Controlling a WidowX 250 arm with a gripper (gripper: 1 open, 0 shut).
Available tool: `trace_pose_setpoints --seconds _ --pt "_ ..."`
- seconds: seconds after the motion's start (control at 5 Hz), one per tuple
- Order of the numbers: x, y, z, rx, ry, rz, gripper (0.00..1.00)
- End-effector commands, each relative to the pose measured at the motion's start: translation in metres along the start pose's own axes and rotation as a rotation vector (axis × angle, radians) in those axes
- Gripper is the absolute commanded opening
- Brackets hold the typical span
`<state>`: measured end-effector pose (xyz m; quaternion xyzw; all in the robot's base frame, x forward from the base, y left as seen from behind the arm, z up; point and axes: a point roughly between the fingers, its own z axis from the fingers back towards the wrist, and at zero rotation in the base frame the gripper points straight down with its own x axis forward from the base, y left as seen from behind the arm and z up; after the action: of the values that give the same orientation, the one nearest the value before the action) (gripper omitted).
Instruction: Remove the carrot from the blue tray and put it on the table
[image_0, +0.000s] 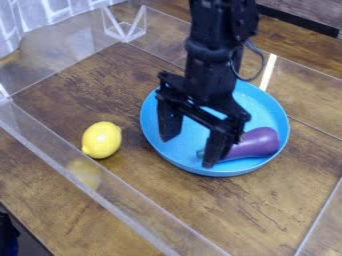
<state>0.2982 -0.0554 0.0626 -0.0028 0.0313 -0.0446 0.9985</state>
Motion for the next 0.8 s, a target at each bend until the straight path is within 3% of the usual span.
trace_pose_setpoints --seconds 0.0,0.2,0.6 --pt "0.026 -0.018 0.014 -0.020 -0.109 -0.008 1.00" --pt "0.036 -0.021 0.008 -0.027 -0.135 0.000 1.00" --pt "0.044 -0.007 0.020 -0.040 -0.196 0.025 1.00"
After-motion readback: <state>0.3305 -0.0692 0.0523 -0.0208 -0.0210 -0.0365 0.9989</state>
